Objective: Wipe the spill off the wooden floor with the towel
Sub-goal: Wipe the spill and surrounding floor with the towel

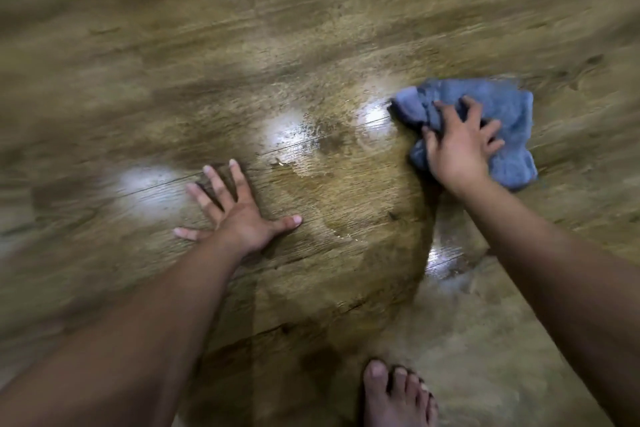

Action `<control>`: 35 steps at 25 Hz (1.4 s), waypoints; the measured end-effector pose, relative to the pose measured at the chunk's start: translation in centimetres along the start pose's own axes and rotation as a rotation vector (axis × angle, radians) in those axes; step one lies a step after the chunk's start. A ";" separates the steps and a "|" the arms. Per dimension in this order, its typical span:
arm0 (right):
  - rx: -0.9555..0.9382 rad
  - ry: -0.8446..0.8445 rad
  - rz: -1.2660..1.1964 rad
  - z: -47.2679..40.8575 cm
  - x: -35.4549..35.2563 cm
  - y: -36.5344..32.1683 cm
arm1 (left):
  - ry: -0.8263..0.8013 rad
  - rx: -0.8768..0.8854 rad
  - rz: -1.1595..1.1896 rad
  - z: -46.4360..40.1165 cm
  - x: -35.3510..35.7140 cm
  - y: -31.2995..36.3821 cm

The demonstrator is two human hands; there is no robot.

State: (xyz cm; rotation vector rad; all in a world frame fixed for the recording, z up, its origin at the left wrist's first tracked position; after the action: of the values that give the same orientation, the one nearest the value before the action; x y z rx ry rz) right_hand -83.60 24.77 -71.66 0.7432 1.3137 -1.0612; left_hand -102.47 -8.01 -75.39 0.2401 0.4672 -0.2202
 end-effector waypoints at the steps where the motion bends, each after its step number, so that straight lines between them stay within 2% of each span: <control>1: 0.013 -0.009 -0.023 -1.1 0.0 -1.7 | 0.004 -0.001 0.001 -0.1 0.0 -0.1; 3: -0.043 -0.037 -0.024 -1.4 0.4 -6.2 | 0.013 0.000 0.002 -0.3 0.0 0.0; 7: -0.444 -0.121 0.054 6.1 2.4 -15.1 | 0.029 -0.013 -0.004 -0.2 0.0 0.0; 10: -0.646 -0.157 0.148 12.4 3.6 -14.9 | 0.040 -0.006 0.008 0.1 0.0 0.1; 15: -0.610 -0.133 0.152 15.0 3.1 -5.9 | -0.004 0.034 -0.005 0.6 -0.3 -0.2; 19: -0.352 -0.040 0.124 10.9 1.3 0.5 | -0.057 0.102 -0.125 0.9 -1.0 -3.0; 21: -0.231 -0.002 0.079 8.0 0.8 0.8 | -0.033 0.094 -0.190 0.9 -0.9 -4.8; 24: -0.114 0.050 0.051 4.3 0.9 -2.9 | -0.016 0.113 -0.197 0.2 -0.3 -5.4; 28: -0.273 0.015 0.069 3.2 1.8 -13.3 | -0.026 0.124 -0.193 0.0 -0.3 -5.4; 31: -0.482 -0.046 0.112 7.5 2.9 -19.9 | -0.024 0.111 -0.180 0.2 -0.5 -5.2; 33: -0.637 -0.113 0.134 12.6 4.4 -21.0 | -0.011 0.104 -0.186 0.3 -0.5 -5.2; 35: -0.790 -0.189 0.136 17.9 5.3 -18.7 | 0.009 0.097 -0.189 0.3 -0.5 -5.3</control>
State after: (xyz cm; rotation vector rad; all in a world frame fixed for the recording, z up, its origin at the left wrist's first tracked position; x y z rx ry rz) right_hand -94.11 0.48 -71.66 0.1261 1.3496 -0.4176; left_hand -104.16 -13.06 -75.82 0.2919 0.4890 -0.4268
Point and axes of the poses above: each hand's wrist, its own z-axis away from the middle knuckle, its own x-axis out of the palm, y = z × x, the point moved 8 cm from there along -z, towards the middle knuckle, and after that the axes turned 4 degrees about -y, right-handed, at the moved point
